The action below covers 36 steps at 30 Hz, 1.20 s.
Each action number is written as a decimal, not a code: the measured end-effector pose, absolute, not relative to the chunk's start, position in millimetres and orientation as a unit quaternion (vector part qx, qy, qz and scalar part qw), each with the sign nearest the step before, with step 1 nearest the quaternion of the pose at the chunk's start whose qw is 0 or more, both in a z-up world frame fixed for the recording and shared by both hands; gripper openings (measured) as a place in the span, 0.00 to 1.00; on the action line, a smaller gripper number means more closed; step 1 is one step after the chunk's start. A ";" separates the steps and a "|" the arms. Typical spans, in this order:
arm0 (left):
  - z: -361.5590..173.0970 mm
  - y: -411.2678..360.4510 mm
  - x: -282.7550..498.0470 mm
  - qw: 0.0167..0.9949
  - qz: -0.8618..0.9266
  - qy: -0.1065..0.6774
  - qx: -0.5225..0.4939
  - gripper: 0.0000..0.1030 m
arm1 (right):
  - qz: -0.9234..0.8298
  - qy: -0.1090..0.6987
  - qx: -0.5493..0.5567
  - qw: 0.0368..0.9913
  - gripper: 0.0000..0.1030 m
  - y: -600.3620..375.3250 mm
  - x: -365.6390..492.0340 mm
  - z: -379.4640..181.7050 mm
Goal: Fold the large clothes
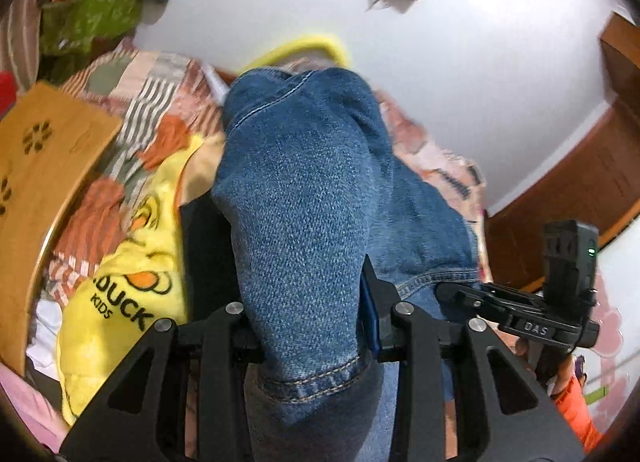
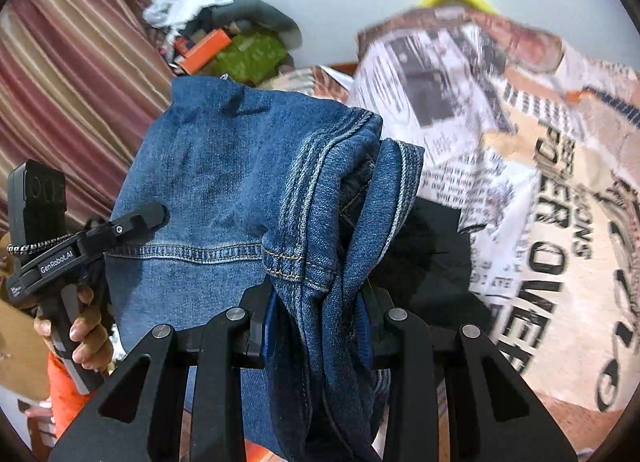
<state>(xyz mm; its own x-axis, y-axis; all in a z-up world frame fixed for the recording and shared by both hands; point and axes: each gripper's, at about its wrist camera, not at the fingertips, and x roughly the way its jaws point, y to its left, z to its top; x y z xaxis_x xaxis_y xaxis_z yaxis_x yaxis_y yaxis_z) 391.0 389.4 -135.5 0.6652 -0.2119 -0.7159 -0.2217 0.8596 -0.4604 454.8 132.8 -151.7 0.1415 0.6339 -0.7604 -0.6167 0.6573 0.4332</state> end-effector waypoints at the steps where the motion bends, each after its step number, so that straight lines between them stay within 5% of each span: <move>1: -148.2 393.4 395.8 0.868 0.010 0.418 -0.267 0.33 | 0.408 0.512 0.000 0.756 0.28 137.7 456.7 -160.2; 8: -193.1 402.4 406.6 0.862 0.044 0.435 -0.257 0.43 | 0.378 0.548 -0.009 0.746 0.31 147.7 471.9 -201.6; 16: -183.5 381.8 376.3 0.867 0.073 0.446 -0.210 0.62 | 0.356 0.561 -0.019 0.747 0.49 115.8 454.9 -200.3; 29: -168.6 336.2 296.0 0.869 0.109 0.459 -0.153 0.65 | 0.338 0.536 -0.075 0.770 0.58 57.4 384.6 -171.4; 36: -99.5 313.1 256.2 0.897 0.125 0.400 -0.140 0.65 | 0.364 0.442 -0.075 0.816 0.58 39.2 335.4 -96.5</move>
<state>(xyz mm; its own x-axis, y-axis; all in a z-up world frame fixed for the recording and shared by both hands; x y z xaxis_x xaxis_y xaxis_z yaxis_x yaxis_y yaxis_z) 256.2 313.1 -99.5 0.6494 0.1118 -0.7522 -0.3351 0.9300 -0.1511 335.4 39.2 -96.5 0.3437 0.5284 -0.7763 -0.6604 0.7237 0.2002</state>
